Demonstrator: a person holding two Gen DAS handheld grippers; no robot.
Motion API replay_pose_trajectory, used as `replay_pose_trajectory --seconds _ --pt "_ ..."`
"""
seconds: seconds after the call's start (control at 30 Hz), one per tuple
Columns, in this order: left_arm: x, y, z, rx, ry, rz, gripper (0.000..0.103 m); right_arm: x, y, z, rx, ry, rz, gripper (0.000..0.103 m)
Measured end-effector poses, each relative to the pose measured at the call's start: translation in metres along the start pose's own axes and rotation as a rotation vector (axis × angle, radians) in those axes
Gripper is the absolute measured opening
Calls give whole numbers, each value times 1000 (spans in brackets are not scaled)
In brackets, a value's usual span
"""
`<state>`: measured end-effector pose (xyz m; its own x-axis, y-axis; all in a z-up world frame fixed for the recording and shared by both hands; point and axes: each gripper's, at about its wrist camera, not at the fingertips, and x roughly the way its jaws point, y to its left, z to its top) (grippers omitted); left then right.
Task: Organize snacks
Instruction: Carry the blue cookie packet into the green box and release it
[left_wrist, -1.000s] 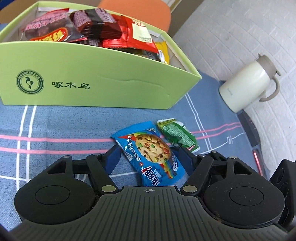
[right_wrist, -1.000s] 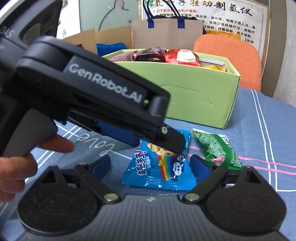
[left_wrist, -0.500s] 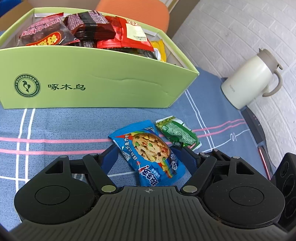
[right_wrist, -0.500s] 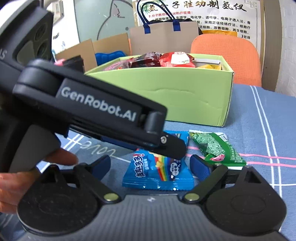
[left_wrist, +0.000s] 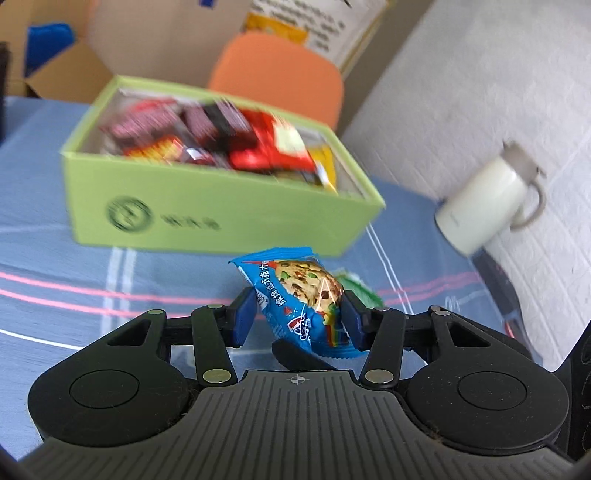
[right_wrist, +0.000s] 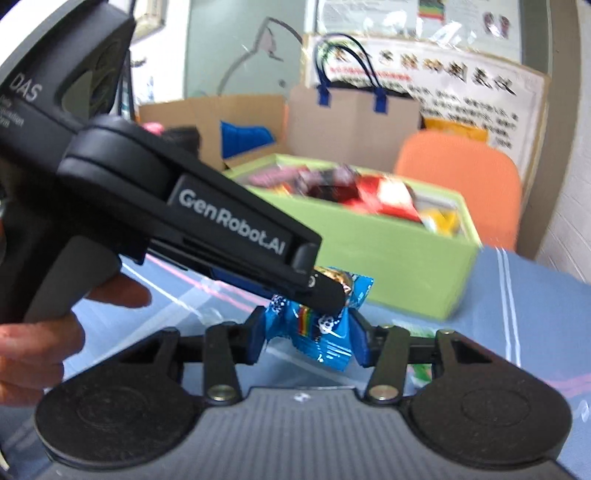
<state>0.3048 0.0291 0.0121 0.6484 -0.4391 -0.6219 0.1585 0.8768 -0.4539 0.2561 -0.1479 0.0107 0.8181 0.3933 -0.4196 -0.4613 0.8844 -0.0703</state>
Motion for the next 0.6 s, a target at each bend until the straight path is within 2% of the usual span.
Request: replay_pose_trajectory --seconds 0.17,0.33,0.47,0.53,0.6 --pt "-18 21 49 -31 -84 18 32 20 9 46 -89 -68 28 53" --pt "-4 46 110 -43 -140 69 31 72 -7 102 -95 -98 56 53" --pt "29 75 142 -83 -116 118 31 131 -17 128 -80 -56 77 53" --pt "49 89 148 -87 -88 144 31 157 -18 135 -86 -13 83 55" --pt "58 101 146 -97 -82 126 35 173 -18 135 -107 -1 84 60"
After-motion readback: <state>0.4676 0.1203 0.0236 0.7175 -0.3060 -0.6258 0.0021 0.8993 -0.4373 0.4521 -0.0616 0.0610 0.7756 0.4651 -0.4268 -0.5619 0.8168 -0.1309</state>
